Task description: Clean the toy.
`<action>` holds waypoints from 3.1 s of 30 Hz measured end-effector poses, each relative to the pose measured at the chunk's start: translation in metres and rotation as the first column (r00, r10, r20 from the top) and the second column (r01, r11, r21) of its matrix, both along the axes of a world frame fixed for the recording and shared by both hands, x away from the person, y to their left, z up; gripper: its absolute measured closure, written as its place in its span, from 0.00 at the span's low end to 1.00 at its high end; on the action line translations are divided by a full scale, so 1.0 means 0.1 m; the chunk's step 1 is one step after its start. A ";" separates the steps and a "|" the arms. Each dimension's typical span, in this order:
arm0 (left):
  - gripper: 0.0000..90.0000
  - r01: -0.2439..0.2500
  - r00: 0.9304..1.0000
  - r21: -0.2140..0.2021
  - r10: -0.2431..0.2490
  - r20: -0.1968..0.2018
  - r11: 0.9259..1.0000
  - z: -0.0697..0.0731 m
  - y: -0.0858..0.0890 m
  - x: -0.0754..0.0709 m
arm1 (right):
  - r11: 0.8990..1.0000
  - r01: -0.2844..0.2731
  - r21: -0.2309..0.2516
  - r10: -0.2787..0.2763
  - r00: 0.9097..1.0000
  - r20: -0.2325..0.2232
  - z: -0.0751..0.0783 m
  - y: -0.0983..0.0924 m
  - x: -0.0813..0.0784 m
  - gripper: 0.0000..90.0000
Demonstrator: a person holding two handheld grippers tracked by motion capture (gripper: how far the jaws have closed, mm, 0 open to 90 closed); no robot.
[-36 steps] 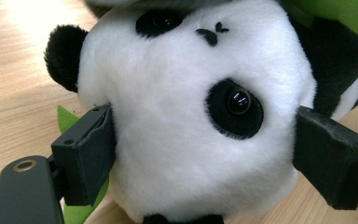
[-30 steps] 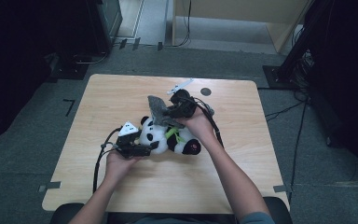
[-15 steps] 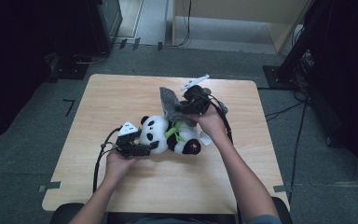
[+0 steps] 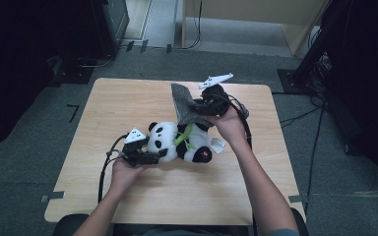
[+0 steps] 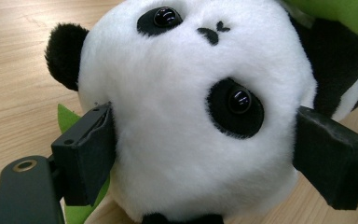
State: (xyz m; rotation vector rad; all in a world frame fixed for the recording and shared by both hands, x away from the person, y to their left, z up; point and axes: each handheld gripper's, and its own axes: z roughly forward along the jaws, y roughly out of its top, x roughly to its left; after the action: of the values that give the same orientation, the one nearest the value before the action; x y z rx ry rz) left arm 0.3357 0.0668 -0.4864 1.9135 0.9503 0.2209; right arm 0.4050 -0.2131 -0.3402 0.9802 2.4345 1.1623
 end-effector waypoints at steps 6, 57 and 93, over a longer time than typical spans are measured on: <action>0.15 -0.001 1.000 -0.001 0.001 -0.003 1.000 0.00 0.00 0.00 | 0.999 0.021 -0.024 -0.022 1.000 -0.012 -0.11 -0.16 -0.04 0.83; 0.15 -0.004 1.000 -0.007 0.004 -0.011 1.000 0.00 0.00 0.00 | 0.999 0.046 0.027 -0.046 0.999 -0.020 -0.35 -0.41 -0.22 0.84; 0.15 -0.012 1.000 -0.005 0.012 -0.013 1.000 -0.01 0.00 0.00 | 0.989 0.144 -0.035 -0.143 0.990 0.019 -0.51 -0.60 -0.25 0.80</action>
State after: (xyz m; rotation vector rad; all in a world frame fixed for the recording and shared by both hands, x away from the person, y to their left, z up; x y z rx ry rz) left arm 0.3360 0.0672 -0.4870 1.9067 0.9699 0.2130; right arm 0.3800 -0.2731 -0.3917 1.1094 2.3207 1.0699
